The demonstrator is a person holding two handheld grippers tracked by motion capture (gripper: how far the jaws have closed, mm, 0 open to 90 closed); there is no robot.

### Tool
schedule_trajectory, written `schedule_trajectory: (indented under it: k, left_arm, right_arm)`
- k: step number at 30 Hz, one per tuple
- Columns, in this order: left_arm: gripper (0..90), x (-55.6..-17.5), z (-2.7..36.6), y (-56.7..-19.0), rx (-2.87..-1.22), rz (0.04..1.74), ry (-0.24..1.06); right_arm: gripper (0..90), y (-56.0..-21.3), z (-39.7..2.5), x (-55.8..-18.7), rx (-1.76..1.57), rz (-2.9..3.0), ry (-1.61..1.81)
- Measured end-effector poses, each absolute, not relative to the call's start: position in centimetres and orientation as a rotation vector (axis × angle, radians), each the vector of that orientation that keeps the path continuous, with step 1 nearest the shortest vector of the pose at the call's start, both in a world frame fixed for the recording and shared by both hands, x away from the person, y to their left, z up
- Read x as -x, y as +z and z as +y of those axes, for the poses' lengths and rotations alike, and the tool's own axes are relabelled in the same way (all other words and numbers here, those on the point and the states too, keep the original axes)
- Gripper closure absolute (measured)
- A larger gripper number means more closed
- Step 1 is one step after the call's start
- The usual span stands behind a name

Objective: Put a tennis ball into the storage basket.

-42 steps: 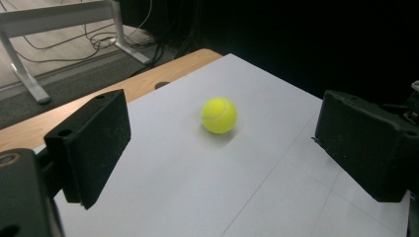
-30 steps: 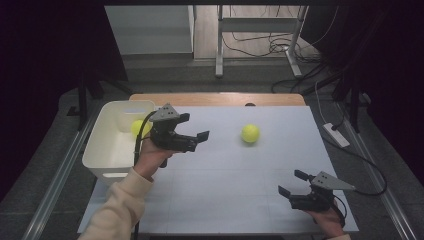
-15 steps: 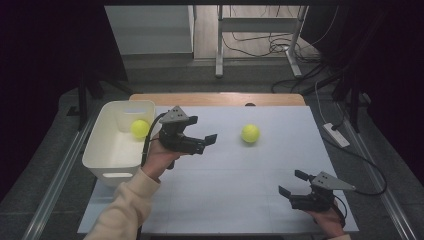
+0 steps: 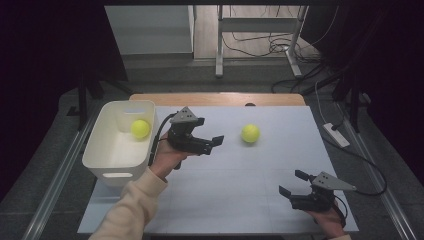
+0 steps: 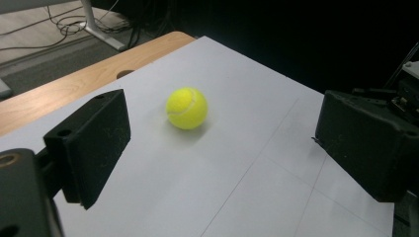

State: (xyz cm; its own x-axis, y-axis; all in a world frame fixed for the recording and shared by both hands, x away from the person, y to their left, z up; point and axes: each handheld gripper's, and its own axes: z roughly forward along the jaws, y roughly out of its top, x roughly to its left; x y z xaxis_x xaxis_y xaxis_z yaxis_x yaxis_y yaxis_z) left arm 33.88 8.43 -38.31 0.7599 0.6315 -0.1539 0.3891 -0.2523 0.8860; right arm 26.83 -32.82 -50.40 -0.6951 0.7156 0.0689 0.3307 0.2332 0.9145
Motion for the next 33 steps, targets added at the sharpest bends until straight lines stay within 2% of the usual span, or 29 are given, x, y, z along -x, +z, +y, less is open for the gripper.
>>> schedule_trajectory:
  k: [20,33]
  left_arm:
    - [7.9,-36.9,6.0,-39.7,-1.934,0.808,0.241]
    - [8.0,-38.2,4.5,-40.0,-1.96,0.825,0.26]
  right_arm:
    - [10.9,-50.3,-32.7,-27.0,-0.989,2.132,1.474]
    - [10.9,-50.3,-32.3,-27.3,-0.974,2.146,1.482]
